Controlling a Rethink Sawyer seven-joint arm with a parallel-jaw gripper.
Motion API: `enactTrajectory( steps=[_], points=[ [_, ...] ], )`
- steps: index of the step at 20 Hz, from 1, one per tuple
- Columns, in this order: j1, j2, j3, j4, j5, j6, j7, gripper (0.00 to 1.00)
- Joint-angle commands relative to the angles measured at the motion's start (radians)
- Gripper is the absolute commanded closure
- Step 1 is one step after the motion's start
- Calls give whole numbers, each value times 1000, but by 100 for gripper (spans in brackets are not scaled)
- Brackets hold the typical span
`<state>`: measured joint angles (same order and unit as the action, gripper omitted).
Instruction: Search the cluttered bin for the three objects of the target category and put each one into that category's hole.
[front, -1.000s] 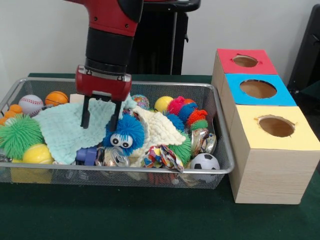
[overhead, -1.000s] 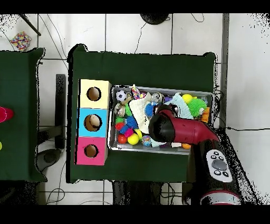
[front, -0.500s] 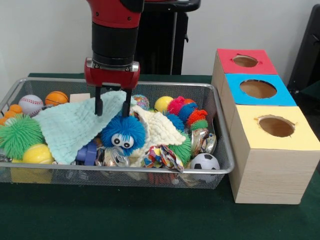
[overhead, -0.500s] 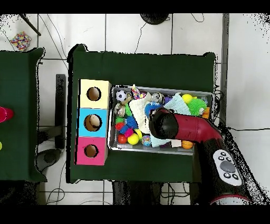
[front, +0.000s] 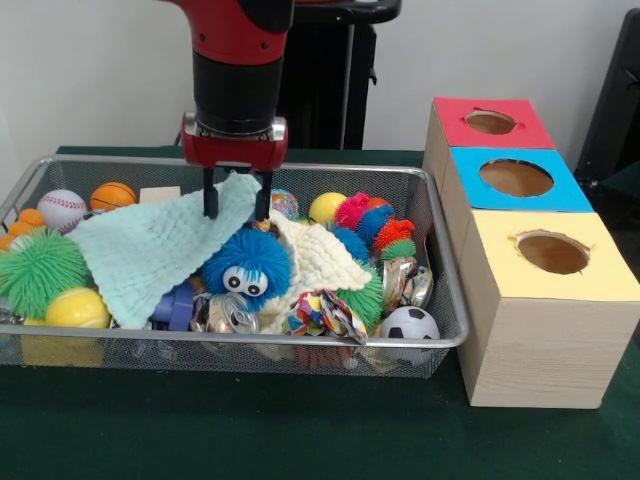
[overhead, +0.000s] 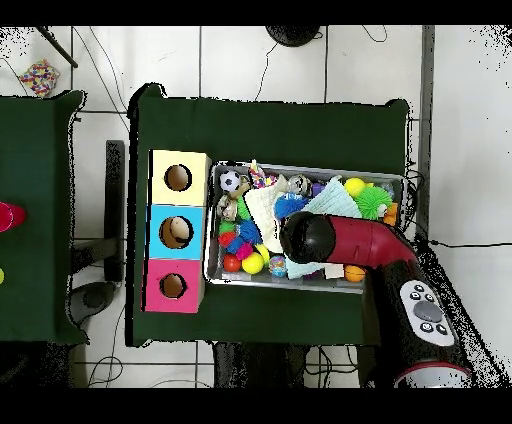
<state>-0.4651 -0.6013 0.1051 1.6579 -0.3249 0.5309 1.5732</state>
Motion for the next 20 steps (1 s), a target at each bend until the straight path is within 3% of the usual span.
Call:
enactTrajectory(
  steps=[1,9,10,20],
  points=[
    [-5,142,101,-19,-63,-52,-23,0],
    [52,166,47,-17,-112,-210,48,0],
    [72,163,24,-25,-120,-193,47,100],
    [167,150,-49,-102,-130,-111,46,100]
  ],
)
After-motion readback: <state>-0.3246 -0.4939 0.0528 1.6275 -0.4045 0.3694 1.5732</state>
